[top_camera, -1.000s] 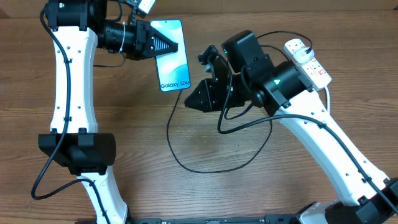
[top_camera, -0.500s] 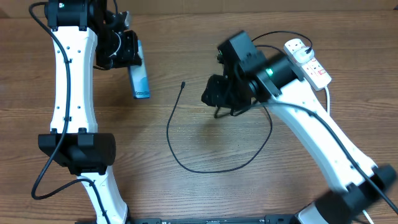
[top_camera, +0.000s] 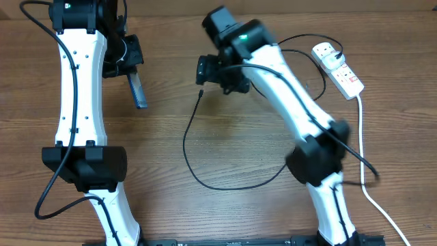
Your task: Plug charger to phone and switch on socket
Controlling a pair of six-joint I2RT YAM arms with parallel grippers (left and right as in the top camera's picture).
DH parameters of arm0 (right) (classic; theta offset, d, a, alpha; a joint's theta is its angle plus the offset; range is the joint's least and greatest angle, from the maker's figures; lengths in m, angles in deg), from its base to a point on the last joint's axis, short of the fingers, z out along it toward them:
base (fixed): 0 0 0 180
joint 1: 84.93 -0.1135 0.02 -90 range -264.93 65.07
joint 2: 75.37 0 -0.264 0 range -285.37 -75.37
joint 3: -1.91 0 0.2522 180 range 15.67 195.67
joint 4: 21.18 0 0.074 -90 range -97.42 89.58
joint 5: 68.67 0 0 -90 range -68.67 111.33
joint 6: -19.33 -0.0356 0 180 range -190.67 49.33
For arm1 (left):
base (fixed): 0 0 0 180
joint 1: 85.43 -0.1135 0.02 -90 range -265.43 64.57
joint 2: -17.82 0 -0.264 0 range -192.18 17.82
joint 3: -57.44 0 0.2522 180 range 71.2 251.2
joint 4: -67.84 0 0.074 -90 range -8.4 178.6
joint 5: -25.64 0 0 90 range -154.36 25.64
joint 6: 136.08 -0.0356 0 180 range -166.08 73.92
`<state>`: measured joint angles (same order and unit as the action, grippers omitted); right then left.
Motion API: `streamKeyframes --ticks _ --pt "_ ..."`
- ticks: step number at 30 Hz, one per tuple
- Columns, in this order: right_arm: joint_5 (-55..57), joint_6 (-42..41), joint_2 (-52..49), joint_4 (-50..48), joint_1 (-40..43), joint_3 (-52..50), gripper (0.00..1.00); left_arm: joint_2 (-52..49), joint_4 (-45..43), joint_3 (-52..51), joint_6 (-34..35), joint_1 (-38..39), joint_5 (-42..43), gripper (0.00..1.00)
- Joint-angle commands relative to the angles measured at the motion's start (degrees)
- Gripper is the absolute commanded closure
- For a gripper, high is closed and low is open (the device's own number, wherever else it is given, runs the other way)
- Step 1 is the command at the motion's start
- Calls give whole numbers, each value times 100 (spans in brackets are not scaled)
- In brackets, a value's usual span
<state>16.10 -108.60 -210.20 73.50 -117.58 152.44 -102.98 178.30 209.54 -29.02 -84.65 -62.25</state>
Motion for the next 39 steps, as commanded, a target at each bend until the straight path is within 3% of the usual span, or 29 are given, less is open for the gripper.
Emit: streamKeyframes --ticks 1,7,14,28,39 --pt "264 -579 -321 -374 -90 44 12 48 11 -46 136 0 -127 96" --pt "968 -807 -802 -994 -505 44 8 48 11 -61 114 0 -122 96" --pt "1322 -1582 -1233 -981 -636 44 20 48 11 -61 114 0 -105 96" --pt "1530 -1419 -1480 -1423 -634 44 60 48 11 -61 116 0 -105 96" --pt "1766 -1416 -1480 -1427 -634 -334 63 48 11 -61 116 0 -105 96"
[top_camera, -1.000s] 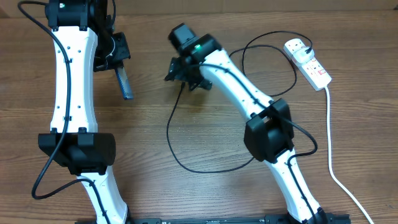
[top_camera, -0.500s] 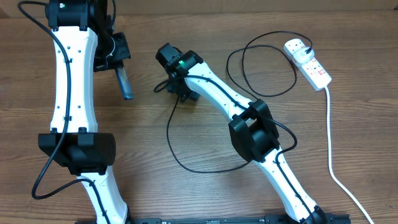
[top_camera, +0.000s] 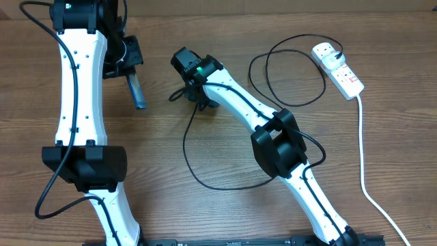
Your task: Plug charger to phone and switch on socket
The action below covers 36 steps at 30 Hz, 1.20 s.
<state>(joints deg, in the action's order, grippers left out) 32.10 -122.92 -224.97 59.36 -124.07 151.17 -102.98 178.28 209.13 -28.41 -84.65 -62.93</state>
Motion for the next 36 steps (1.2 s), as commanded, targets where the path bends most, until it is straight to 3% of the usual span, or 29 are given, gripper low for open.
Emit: streamKeyframes --ticks 1,12,17,26,36 --pt "166 15 -2 -9 15 -256 63 48 13 -20 55 0 -37 96" --pt "81 -494 0 1228 35 -304 63 48 13 -20 57 0 -33 96" --pt "-33 -450 0 1108 35 -306 64 48 13 -20 57 0 -11 96" --pt "-33 -433 0 868 162 -308 75 48 13 -20 52 0 9 96" --pt "-472 -271 0 669 461 -308 76 48 13 -20 52 0 9 96"
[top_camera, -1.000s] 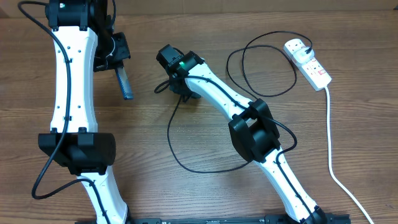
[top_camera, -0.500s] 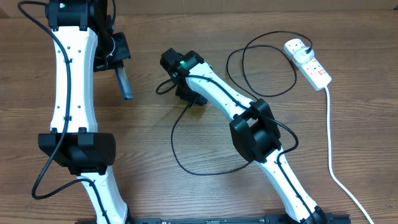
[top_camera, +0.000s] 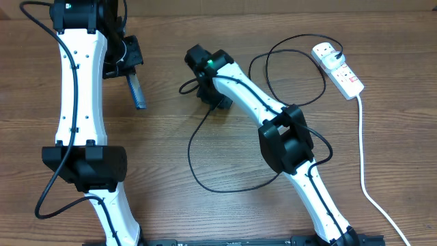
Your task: Plug charger to phone and switch on socket
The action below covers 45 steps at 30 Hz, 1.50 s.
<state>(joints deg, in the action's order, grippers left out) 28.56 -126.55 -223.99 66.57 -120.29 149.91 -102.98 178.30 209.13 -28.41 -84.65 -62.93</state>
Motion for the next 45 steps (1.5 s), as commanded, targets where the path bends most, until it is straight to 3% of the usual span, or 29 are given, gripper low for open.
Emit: streamKeyframes --ticks 1,19,33,38,45 --pt "-160 111 -98 -61 83 -184 76 48 11 -20 52 0 9 96" --pt "-697 74 -101 7 -4 -186 80 48 11 -20 52 0 9 96" --pt "-411 72 -101 0 22 -186 85 48 11 -20 31 0 9 96" --pt "-415 181 -101 -31 28 -186 96 48 11 -20 31 0 9 96" --pt "-638 546 -85 -94 52 -120 96 48 9 -20 2 0 72 96"
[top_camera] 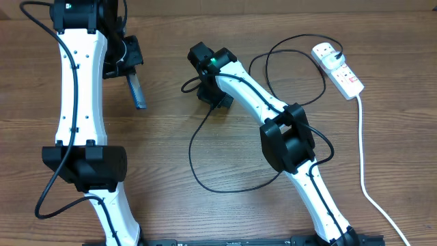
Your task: Plug charger to phone and switch on socket
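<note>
My left gripper (129, 70) is shut on the phone (138, 91), a blue-grey slab held edge-up that sticks out toward the table's middle. My right gripper (203, 89) is shut on the black charger cable (193, 160) near its plug end (184, 87), which points left toward the phone with a gap between them. The cable loops across the table to the white socket strip (339, 68) at the far right. The strip's red switch shows, but its position is too small to read.
The socket strip's white lead (362, 157) runs down the right side to the front edge. Black cable loops lie in front of the right arm and behind it near the strip. Both arm bases stand at the front edge.
Hardly anything differs. My right gripper and the plug end sit a touch further right. The left gripper and the phone have not moved.
At first my right gripper hovered over the plug end lying on the table. Then it was low over that end, further left. Afterwards it held the plug end pointing left toward the phone, as it does now. The left gripper held the phone still throughout.
</note>
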Controlling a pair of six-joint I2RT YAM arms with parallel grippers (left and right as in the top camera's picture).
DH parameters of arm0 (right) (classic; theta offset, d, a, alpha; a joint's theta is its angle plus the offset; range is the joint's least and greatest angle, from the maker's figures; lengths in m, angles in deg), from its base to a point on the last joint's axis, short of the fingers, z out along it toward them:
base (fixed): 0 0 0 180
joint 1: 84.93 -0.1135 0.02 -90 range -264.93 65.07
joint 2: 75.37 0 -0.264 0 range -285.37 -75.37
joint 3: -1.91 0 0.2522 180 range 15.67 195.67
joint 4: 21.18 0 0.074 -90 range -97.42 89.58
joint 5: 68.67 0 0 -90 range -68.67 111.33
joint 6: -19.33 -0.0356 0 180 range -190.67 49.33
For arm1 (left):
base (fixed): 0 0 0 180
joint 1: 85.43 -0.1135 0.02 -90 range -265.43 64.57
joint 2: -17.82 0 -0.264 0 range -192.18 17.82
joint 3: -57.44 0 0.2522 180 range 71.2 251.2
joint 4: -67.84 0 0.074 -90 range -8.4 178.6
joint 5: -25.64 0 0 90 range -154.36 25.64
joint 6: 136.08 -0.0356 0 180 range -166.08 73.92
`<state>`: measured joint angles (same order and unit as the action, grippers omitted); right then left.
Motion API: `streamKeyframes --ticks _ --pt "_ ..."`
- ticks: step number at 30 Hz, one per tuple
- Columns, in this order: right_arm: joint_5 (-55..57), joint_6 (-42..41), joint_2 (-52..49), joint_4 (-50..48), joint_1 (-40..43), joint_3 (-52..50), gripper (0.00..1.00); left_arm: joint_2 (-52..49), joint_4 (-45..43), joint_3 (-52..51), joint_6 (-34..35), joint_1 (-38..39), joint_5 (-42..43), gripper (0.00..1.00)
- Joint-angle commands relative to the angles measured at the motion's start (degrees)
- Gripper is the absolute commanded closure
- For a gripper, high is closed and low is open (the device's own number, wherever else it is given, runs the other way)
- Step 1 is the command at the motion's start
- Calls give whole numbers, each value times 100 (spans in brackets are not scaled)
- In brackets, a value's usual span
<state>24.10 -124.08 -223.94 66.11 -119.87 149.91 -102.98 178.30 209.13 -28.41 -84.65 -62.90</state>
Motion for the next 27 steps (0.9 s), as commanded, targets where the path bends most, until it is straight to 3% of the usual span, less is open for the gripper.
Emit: streamKeyframes --ticks 1,8,11,14,18,24,27 --pt "-380 461 -74 -35 28 -31 96 48 -7 -20 -70 0 201 96" --pt "-1405 1440 719 129 170 308 96 50 -706 -2 -789 -162 2415 96" --pt "-2133 2367 1475 323 153 308 96 50 -1207 -2 -1005 -457 4164 96" --pt "-2406 2848 2098 588 92 308 96 50 -1576 -2 -999 -686 5237 96" --pt "-3117 3600 3049 758 76 308 96 50 -1725 -2 -1008 -914 6024 96" --pt "-4266 4627 3729 1237 55 308 96 50 -2076 -2 -1172 -946 8712 96" --pt "-4382 4627 3812 1357 48 308 96 50 -2035 -2 -1086 -894 8920 96"
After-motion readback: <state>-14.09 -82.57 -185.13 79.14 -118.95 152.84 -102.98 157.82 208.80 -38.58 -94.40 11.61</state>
